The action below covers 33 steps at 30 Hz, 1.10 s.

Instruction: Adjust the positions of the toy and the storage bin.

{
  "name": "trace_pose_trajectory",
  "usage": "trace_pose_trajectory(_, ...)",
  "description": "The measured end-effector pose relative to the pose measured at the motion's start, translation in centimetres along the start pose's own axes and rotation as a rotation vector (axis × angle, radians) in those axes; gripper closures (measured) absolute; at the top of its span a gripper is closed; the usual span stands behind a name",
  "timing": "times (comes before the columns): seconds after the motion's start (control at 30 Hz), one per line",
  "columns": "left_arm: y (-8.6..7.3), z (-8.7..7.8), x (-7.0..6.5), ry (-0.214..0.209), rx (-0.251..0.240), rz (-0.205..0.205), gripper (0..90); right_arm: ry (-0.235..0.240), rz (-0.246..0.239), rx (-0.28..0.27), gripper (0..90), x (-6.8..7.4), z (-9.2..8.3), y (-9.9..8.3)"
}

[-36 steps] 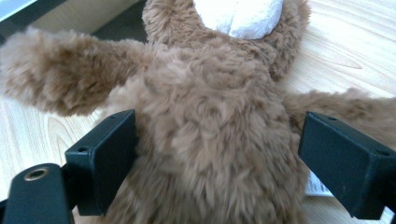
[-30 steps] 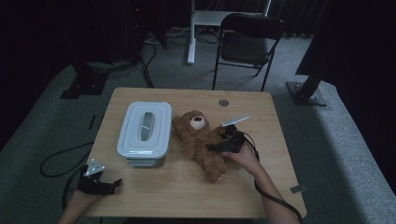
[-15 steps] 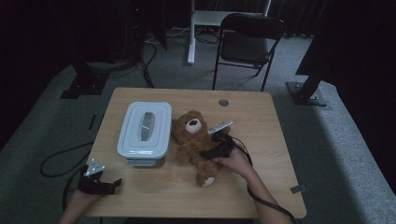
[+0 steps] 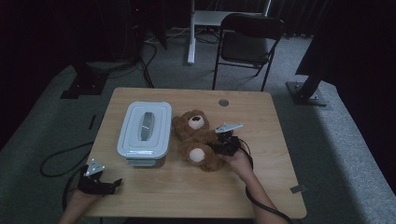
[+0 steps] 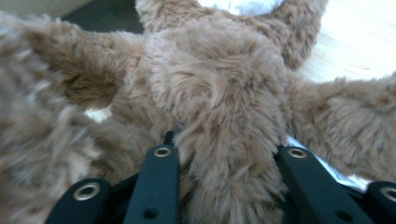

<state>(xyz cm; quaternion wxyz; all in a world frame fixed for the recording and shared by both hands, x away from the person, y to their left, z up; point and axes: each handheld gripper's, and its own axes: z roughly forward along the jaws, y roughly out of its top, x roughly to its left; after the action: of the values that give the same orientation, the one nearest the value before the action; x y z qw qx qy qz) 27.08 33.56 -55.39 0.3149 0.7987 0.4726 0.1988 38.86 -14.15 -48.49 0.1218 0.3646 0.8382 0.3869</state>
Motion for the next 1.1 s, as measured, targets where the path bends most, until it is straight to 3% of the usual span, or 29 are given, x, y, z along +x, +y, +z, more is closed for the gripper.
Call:
trace_pose_trajectory(0.13, 0.0, 0.0, 0.0, 0.000, 0.000, 0.000, 0.5, -0.052, -0.001, -0.018, 72.2, -0.2, -0.5, 0.1)
trace_pose_trajectory(0.2, 0.0, 0.0, 0.0, 0.000, 0.000, 0.000, 0.5, -0.097, 0.021, -0.047, 72.1, -0.9, -1.3, 0.2)
trace_pose_trajectory(0.3, 0.0, 0.0, 0.0, 0.000, 0.000, 0.000, 0.5, -0.115, 0.038, -0.067, 72.1, -1.6, -2.0, 0.2)
trace_pose_trajectory(0.37, 0.0, 0.0, 0.0, 0.000, 0.000, 0.000, 0.5, -0.150, 0.055, -0.078, 72.0, -2.8, -3.0, 0.2)
trace_pose_trajectory(0.43, 0.0, 0.0, 0.0, 0.000, 0.000, 0.000, 0.4, -0.167, 0.066, -0.076, 72.0, -3.2, -3.3, 0.2)
trace_pose_trajectory(0.5, 0.0, 0.0, 0.0, 0.000, 0.000, 0.000, 0.5, -0.223, 0.081, -0.072, 71.9, -4.4, -4.0, 0.1)
trace_pose_trajectory(0.53, 0.0, 0.0, 0.0, 0.000, 0.000, 0.000, 0.4, -0.223, 0.081, -0.072, 71.9, -4.4, -4.0, 0.1)
trace_pose_trajectory(0.8, 0.0, 0.0, 0.0, 0.002, 0.000, -0.002, 0.5, -0.337, 0.196, -0.121, 71.7, -8.5, -6.2, -0.1)
trace_pose_trajectory(0.87, 0.0, 0.0, 0.0, 0.002, 0.000, -0.002, 0.5, -0.346, 0.207, -0.124, 71.7, -9.0, -6.3, 0.0)
trace_pose_trajectory(1.0, 0.0, 0.0, 0.0, 0.002, 0.000, -0.002, 0.4, -0.421, 0.230, -0.105, 71.7, -11.2, -6.4, 0.5)
trace_pose_trajectory(1.1, 0.0, 0.0, 0.0, 0.002, 0.000, -0.002, 0.5, -0.440, 0.254, -0.100, 71.7, -12.4, -6.3, 0.7)
